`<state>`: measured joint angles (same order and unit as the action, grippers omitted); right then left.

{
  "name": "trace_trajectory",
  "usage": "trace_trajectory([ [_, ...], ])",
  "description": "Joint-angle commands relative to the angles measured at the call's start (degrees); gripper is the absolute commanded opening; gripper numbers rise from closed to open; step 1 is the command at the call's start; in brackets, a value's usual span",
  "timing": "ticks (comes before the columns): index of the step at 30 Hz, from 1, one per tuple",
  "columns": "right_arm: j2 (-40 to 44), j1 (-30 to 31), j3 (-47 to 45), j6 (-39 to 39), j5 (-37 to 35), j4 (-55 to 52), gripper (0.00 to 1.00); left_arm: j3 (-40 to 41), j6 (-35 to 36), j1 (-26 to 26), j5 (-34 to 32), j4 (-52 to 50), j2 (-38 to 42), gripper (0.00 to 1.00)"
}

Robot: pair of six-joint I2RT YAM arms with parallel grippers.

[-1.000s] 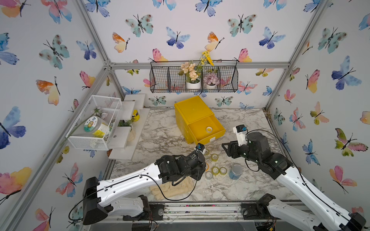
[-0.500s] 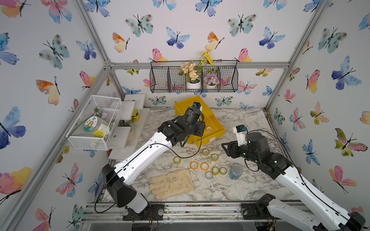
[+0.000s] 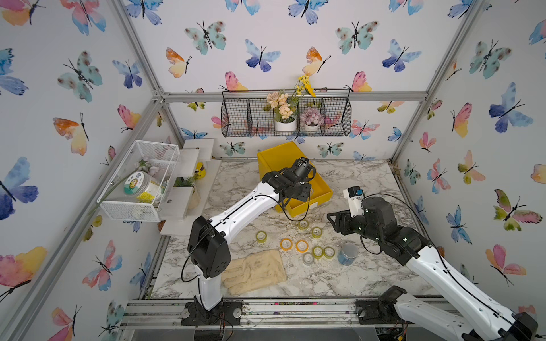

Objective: Place the transparent tape into the drawer according to color
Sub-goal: Place the tape in the drawer, then pick up the tape at the center of the board.

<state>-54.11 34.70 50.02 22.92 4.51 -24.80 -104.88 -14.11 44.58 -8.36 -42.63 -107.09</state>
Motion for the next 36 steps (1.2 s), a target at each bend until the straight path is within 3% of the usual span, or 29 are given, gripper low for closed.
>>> trace_trajectory([
  [1,0.32,0.02,-0.45,0.11,-1.0,-0.07,0.64,-1.55,0.84,-0.3,0.54,-1.82,-0.97,0.5],
  [11,-0.03,0.02,0.16,0.1,-0.73,-0.4,0.65,-3.39,0.88,-0.36,0.79,-1.62,-1.08,0.72],
  [18,0.15,0.02,0.18,-0.84,1.53,-1.54,0.66,-2.86,-0.84,-0.22,4.66,-1.59,4.95,0.82],
  [21,0.05,0.02,-0.93,-1.62,3.82,-1.74,0.65,3.32,-2.05,0.4,6.07,1.15,11.24,0.88],
  [22,-0.1,0.02,-1.5,-1.88,5.0,-1.75,0.64,6.25,-2.5,0.83,5.9,2.72,13.98,0.97],
  [23,-0.27,0.02,-2.12,-2.15,6.29,-1.83,0.64,9.4,-2.84,1.38,5.58,4.21,16.61,0.99],
  [30,-0.9,1.96,-8.93,-1.32,11.61,-0.62,0.62,31.7,-8.45,2.47,3.39,12.42,35.19,0.99],
  [36,-6.09,12.2,-13.32,0.7,8.33,0.96,0.6,48.18,-13.74,3.15,0.29,17.37,46.98,0.99],
])
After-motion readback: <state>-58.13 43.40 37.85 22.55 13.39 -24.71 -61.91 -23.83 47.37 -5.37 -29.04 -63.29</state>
